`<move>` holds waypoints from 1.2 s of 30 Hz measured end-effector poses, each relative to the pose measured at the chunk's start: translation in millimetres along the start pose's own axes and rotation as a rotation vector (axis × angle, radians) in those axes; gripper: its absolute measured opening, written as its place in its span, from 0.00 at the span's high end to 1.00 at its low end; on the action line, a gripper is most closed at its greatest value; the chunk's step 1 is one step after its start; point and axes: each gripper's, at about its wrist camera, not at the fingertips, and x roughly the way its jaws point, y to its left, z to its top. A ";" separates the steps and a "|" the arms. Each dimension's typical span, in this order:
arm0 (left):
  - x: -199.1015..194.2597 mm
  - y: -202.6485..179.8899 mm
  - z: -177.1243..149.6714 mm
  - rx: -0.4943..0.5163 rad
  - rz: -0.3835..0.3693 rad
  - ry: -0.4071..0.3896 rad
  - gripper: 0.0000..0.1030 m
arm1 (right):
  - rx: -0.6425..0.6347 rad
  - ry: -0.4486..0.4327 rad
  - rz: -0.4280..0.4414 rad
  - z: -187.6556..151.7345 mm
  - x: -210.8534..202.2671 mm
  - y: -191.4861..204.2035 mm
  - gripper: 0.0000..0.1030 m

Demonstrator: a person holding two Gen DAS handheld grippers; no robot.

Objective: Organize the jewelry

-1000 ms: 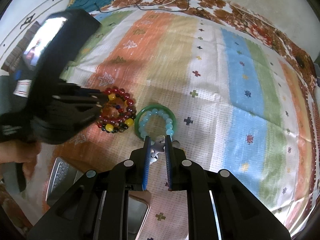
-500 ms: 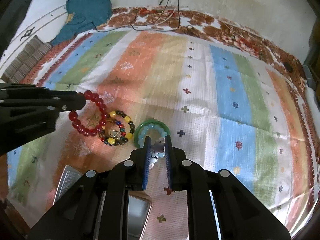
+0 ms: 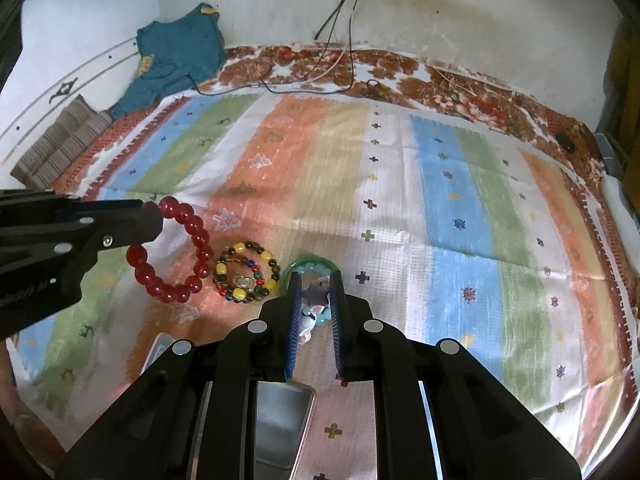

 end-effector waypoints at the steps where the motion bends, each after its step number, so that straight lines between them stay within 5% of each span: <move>1: -3.8 -1.5 -2.7 0.005 -0.001 -0.007 0.87 | 0.003 -0.004 0.005 -1.0 -3.6 0.3 0.86; 22: -52.8 -20.3 -59.0 0.058 -0.018 -0.081 0.87 | -0.020 -0.049 0.043 -42.9 -50.2 20.7 0.86; 33: -48.4 -21.8 -66.1 0.049 -0.032 -0.040 0.87 | -0.018 -0.029 0.053 -56.6 -52.9 23.9 0.86; 35: -45.7 -19.5 -65.9 0.037 -0.021 -0.029 0.87 | -0.010 -0.027 0.038 -55.4 -52.2 22.1 0.73; 36: -46.5 -19.0 -65.8 0.036 -0.014 -0.034 0.87 | -0.004 -0.026 0.033 -54.9 -52.2 20.6 0.55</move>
